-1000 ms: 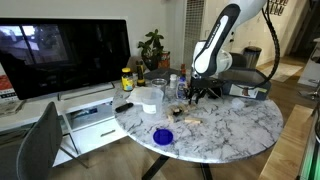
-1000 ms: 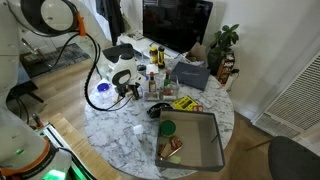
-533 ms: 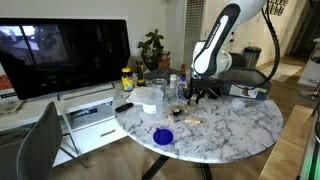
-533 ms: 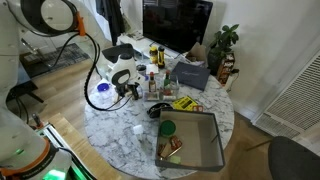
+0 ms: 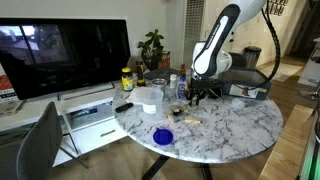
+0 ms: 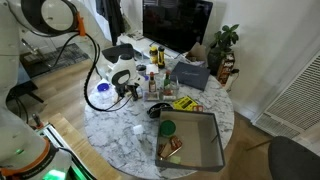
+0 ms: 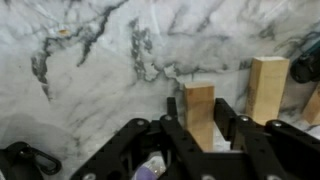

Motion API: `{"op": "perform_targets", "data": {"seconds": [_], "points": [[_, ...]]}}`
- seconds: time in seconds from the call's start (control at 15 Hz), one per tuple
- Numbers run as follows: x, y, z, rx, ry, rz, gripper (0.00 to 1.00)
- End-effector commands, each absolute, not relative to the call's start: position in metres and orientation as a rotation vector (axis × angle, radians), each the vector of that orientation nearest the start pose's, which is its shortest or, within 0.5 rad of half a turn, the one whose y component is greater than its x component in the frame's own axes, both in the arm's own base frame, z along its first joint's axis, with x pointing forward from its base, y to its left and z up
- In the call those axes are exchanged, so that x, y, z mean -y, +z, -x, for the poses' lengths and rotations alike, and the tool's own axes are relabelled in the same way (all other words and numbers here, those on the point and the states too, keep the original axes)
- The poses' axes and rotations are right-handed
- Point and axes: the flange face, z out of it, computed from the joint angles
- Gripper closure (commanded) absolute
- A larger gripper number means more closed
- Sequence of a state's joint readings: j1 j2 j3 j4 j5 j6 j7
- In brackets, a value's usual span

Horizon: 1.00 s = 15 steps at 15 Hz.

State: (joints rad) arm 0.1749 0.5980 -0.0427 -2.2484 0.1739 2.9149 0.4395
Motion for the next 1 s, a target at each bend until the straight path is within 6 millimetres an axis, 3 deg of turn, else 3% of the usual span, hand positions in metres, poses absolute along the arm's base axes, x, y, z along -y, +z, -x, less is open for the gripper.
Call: {"op": "perform_targets", "data": {"seconds": [0.0,0.13,0.2,0.27,0.4,0.6,0.93], "points": [[-0.056,0.096,-0.527,-0.710,-0.029,3.048,0.57],[-0.057,0.095,-0.527,-0.703,-0.017,3.060,0.64],[-0.059,0.097,-0.527,-0.694,-0.012,3.067,0.83],[-0.061,0.098,-0.527,-0.682,-0.009,3.078,0.84],[-0.069,0.105,-0.525,-0.647,-0.004,3.105,0.95],[-0.092,0.124,-0.513,-0.536,0.003,3.167,0.93],[-0.145,0.178,-0.494,-0.152,-0.052,3.308,0.93]]}}
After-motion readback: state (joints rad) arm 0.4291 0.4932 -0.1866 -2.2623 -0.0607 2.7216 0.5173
